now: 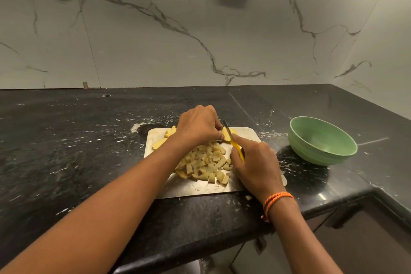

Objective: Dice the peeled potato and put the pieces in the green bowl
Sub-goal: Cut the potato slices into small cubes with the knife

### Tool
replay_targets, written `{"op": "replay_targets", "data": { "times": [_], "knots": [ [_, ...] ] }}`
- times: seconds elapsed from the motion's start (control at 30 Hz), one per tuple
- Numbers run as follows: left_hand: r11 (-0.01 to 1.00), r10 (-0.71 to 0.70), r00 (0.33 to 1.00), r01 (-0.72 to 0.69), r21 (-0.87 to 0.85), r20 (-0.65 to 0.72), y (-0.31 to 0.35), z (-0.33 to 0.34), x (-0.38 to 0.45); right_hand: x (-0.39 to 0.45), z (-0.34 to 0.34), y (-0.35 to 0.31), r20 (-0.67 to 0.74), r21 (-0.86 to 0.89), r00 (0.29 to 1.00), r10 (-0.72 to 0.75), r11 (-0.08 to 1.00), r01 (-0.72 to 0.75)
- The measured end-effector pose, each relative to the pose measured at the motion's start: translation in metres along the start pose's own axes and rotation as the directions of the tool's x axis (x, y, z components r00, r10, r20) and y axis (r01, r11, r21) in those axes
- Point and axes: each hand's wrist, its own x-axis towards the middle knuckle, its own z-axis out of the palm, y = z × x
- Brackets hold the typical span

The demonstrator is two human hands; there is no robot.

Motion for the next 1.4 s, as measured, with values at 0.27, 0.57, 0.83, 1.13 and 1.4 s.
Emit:
{"op": "replay_targets", "data": {
  "times": [0.27,0.57,0.83,1.13,1.4],
  "knots": [
    [1.0,-0.019,1.0,0.02,0.022,-0.013,0.003,0.004,-0.002,0.0,0.006,0.006,0.086,-0.014,0.996,-0.017,1.0,0.018],
    [0.999,-0.034,0.999,0.035,0.04,-0.022,0.005,0.006,-0.002,0.001,0.0,0.008,0.142,-0.001,0.99,0.013,1.0,-0.013],
    [0.998,-0.012,1.0,0.012,0.058,-0.012,0.005,0.006,-0.002,-0.03,-0.015,0.008,0.137,0.011,0.991,-0.01,1.0,0.008],
    [0.999,0.04,0.999,-0.039,0.038,-0.019,0.002,0.005,-0.001,-0.063,-0.03,0.013,0.041,0.221,0.998,0.055,0.973,-0.062],
    [0.968,0.242,0.965,-0.233,-0.092,0.098,0.002,0.011,0.0,-0.023,-0.023,0.029,-0.193,0.287,0.959,0.208,0.947,-0.147]
  ]
}}
